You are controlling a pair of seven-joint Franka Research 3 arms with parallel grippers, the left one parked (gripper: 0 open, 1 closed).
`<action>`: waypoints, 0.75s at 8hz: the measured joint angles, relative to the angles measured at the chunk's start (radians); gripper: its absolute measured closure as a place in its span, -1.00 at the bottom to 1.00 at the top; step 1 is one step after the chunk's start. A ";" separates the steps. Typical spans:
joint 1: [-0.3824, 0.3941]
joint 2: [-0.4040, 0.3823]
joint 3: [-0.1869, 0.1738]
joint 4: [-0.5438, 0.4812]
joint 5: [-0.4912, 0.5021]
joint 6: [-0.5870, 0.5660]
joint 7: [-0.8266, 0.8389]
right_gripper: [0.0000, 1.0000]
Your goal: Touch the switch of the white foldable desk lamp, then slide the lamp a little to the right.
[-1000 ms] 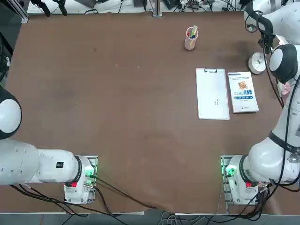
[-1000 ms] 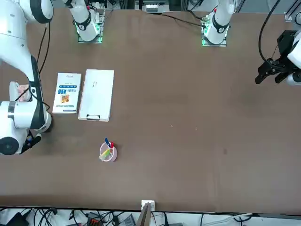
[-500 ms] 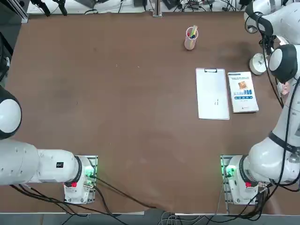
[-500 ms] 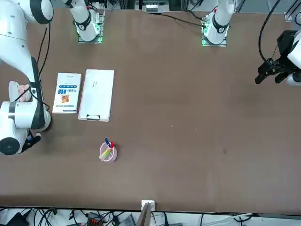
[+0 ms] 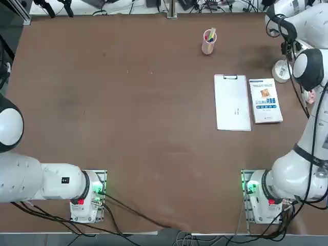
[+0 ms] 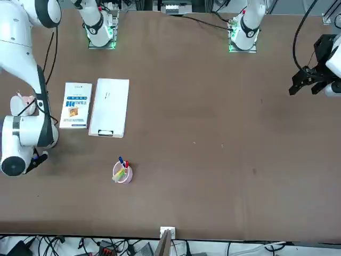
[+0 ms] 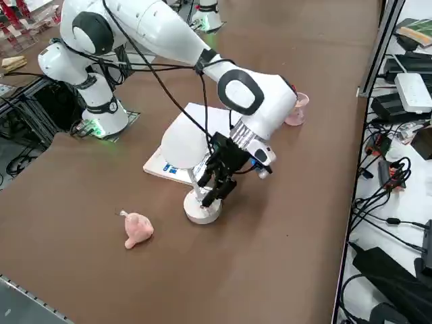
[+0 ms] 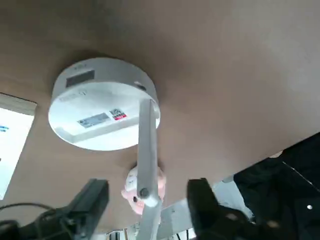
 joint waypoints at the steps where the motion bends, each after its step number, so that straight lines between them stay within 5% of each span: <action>1: 0.023 0.000 0.002 0.017 -0.001 0.004 0.004 -0.99; 4: 0.119 -0.016 0.008 0.113 0.034 -0.008 0.015 -0.99; 6: 0.190 -0.103 0.011 0.156 0.120 -0.066 0.032 -0.99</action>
